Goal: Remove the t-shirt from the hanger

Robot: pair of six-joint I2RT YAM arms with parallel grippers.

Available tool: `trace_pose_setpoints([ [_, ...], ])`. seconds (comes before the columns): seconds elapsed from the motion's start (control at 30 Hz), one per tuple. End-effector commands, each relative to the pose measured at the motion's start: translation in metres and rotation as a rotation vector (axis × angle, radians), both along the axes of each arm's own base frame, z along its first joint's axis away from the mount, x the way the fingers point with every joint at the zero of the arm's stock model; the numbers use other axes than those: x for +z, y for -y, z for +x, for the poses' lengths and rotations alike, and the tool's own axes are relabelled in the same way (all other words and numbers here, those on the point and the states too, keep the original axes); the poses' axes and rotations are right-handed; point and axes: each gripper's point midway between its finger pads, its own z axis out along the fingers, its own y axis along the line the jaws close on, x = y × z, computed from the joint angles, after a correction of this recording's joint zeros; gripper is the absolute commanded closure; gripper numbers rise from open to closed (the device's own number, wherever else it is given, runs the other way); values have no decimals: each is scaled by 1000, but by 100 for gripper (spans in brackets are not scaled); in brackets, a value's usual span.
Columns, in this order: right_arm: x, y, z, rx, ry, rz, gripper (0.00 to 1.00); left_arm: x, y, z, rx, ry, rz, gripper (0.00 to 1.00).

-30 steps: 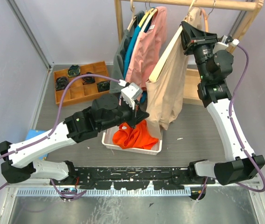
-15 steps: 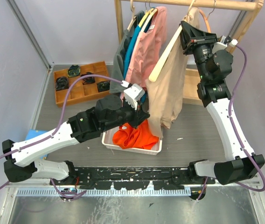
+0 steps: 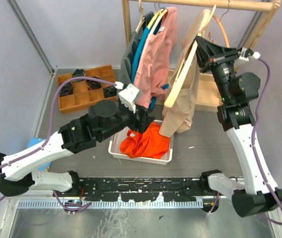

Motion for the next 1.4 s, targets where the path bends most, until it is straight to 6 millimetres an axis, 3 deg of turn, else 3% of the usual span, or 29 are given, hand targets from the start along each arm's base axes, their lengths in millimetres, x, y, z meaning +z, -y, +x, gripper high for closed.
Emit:
trace_pose_setpoints([
  [0.0, 31, -3, -65, 78, 178, -20, 99, 51, -38, 11, 122, 119, -56, 26],
  [0.13, 21, -16, -80, 159, 178, -81, 99, 74, -59, 19, 187, 194, -66, 19],
  [0.23, 15, -23, -92, 196, 177, -127, 99, 92, -57, 25, 182, 238, -76, 7],
  [0.47, -2, -32, -111, 278, 148, -163, 100, 135, -16, 30, 57, 304, -148, 1],
  [0.57, -7, -33, -116, 298, 135, -166, 100, 129, 17, 41, 2, 300, -122, 1],
  [0.7, -9, -34, -124, 315, 130, -171, 99, 133, 41, 55, -14, 302, -125, 0],
  [0.87, -9, -34, -131, 328, 126, -162, 100, 145, 62, 69, -14, 314, -187, 0],
  [1.1, -12, -32, -137, 334, 120, -146, 99, 152, 76, 78, -17, 328, -206, 2],
  [1.2, -12, -32, -139, 337, 119, -142, 99, 154, 79, 81, -14, 335, -211, 10],
  [1.27, -13, -31, -140, 337, 118, -140, 99, 156, 81, 84, -14, 339, -212, 40],
  [1.37, -14, -31, -142, 339, 118, -137, 99, 159, 83, 85, -18, 342, -216, 65],
])
